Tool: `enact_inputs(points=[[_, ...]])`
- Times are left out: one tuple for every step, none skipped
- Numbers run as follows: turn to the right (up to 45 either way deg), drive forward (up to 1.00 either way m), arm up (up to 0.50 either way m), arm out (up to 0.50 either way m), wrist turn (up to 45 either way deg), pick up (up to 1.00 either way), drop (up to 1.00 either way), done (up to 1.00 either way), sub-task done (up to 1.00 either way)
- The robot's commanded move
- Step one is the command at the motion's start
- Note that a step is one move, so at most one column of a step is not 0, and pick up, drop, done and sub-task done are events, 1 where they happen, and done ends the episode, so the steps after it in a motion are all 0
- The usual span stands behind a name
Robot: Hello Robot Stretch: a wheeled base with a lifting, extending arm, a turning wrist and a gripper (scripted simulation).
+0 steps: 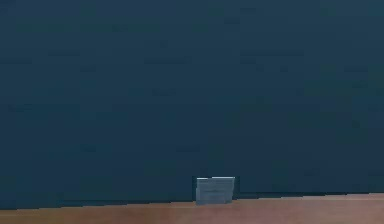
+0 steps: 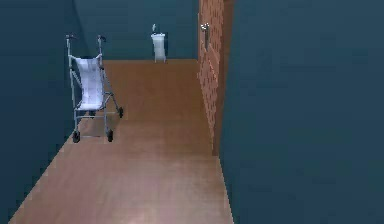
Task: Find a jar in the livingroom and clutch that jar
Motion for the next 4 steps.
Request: enact_inputs(points=[[-3.0, 0.00, 0.00, 0.00, 0.0, 0.00, 0.00, 0.00, 0.00], [0.0, 0.25, 0.00, 0.00, 0.0, 0.00, 0.00, 0.00, 0.00], [-45.0, 0.00, 0.00, 0.00, 0.0, 0.00, 0.00, 0.00, 0.00], [-42.0, 0.00, 0.00, 0.00, 0.0, 0.00, 0.00, 0.00, 0.00]])
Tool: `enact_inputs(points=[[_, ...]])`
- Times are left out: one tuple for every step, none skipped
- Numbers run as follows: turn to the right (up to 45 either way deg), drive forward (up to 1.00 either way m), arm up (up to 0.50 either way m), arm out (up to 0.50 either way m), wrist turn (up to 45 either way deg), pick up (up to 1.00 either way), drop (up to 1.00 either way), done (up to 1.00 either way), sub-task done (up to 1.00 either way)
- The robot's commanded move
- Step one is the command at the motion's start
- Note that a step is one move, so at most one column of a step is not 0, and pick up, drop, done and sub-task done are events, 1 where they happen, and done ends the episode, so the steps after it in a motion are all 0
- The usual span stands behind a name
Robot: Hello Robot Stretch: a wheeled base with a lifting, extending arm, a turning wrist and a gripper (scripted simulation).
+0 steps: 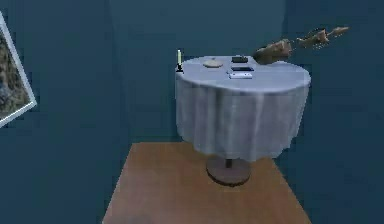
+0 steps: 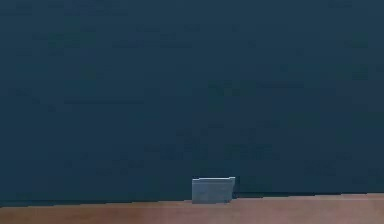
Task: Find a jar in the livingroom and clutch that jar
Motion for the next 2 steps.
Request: enact_inputs(points=[[0.0, 0.65, 0.00, 0.00, 0.0, 0.00, 0.00, 0.00, 0.00], [-45.0, 0.00, 0.00, 0.00, 0.0, 0.00, 0.00, 0.00, 0.00]])
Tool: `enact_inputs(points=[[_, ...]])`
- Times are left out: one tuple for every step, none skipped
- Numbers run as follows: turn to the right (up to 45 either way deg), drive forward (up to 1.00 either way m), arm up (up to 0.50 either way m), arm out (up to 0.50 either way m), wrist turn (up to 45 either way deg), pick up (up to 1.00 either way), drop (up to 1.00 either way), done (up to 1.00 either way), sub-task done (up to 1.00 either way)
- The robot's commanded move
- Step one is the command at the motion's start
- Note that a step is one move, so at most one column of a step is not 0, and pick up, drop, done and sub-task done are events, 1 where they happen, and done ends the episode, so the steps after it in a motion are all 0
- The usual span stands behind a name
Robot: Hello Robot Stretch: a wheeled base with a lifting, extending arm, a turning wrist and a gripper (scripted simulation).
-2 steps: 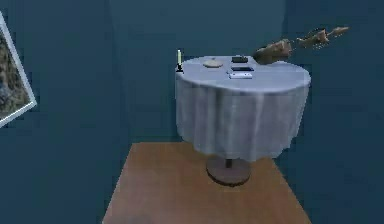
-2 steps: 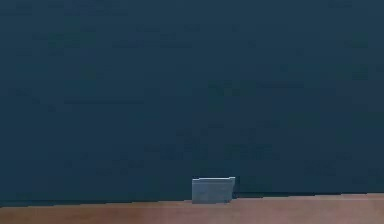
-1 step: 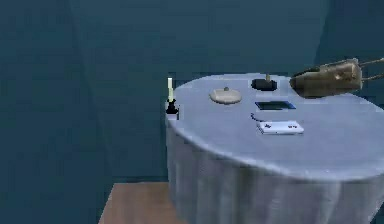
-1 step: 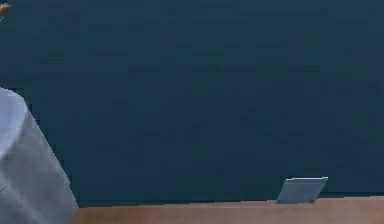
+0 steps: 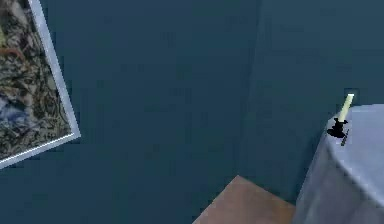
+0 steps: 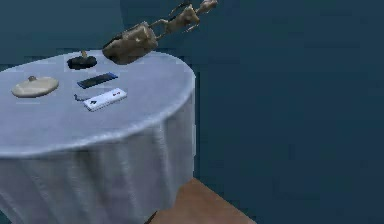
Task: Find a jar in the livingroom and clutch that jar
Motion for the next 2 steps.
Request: enact_inputs(points=[[-33.0, 0.00, 0.00, 0.00, 0.0, 0.00, 0.00, 0.00, 0.00], [45.0, 0.00, 0.00, 0.00, 0.0, 0.00, 0.00, 0.00, 0.00]])
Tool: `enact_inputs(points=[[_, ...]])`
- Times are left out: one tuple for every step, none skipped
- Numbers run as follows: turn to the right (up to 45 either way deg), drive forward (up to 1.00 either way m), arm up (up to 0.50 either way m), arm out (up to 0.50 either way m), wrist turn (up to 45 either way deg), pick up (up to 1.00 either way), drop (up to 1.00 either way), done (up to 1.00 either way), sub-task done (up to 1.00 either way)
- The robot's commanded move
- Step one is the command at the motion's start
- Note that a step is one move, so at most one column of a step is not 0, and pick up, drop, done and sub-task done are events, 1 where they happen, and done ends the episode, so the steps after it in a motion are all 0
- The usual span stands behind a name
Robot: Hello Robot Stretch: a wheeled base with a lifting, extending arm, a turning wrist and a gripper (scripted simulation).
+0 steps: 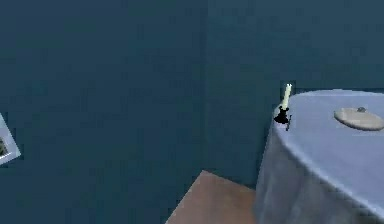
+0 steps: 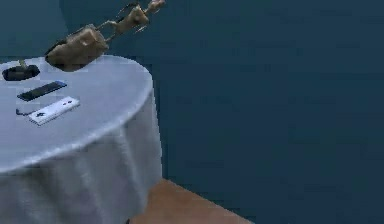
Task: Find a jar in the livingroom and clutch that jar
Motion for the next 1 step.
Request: enact_inputs(points=[[3.0, 0.00, 0.00, 0.00, 0.0, 0.00, 0.00, 0.00, 0.00]])
